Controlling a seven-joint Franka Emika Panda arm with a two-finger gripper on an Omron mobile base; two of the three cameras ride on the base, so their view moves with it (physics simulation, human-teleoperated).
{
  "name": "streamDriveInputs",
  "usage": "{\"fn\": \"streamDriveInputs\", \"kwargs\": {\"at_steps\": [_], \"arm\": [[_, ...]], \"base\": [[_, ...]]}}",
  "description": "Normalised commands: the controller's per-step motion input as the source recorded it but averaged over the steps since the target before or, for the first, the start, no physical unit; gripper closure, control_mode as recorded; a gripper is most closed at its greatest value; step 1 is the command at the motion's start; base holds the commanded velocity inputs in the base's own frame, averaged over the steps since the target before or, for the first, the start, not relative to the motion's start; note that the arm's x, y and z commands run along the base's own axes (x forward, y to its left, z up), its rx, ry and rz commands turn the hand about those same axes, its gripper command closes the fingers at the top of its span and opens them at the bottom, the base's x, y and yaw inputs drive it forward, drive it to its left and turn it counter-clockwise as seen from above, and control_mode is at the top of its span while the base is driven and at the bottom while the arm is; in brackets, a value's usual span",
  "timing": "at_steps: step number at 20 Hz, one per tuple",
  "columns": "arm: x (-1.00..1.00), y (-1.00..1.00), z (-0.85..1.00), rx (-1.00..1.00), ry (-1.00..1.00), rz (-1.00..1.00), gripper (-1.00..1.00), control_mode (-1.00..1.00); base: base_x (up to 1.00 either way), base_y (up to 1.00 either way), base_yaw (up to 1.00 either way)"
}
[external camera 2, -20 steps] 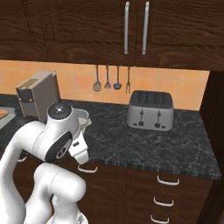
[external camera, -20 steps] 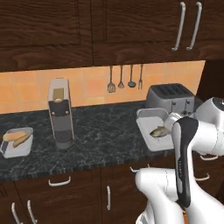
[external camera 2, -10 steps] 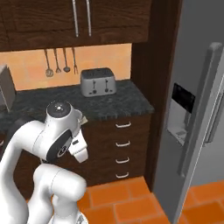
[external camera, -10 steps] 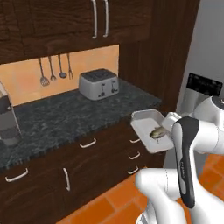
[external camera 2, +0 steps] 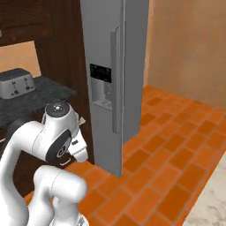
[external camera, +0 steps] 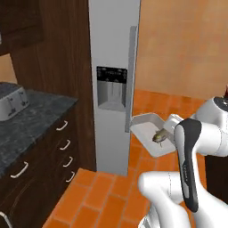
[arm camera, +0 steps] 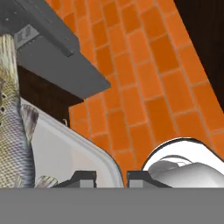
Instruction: Take the meat container that has the fish and place it on the second highest rack of the freezer. Then take the vegetable container that has the sweet potato and squash and place it on the highest rack of the freezer.
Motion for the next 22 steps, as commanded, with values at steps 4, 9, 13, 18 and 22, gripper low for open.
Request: {"fn": "streamDriveInputs", "kwargs": {"at_steps": [4,9,13,18,22], "arm": [[0.00,0.00,0.00,0.00,0.00,0.00,1.00,1.00],[0.00,0.00,0.00,0.00,0.00,0.00,1.00,1.00],[0.00,0.00,0.00,0.00,0.00,0.00,1.00,1.00],[0.00,0.00,0.00,0.00,0.00,0.00,1.00,1.00],[0.00,0.00,0.00,0.00,0.00,0.00,1.00,1.00]], "base": [[0.54,-0.43,-0.77],[1.00,-0.02,-0.33],[1.00,-0.32,-0.21],[1.00,-0.30,-0.11],[1.00,-0.01,-0.05]]}}
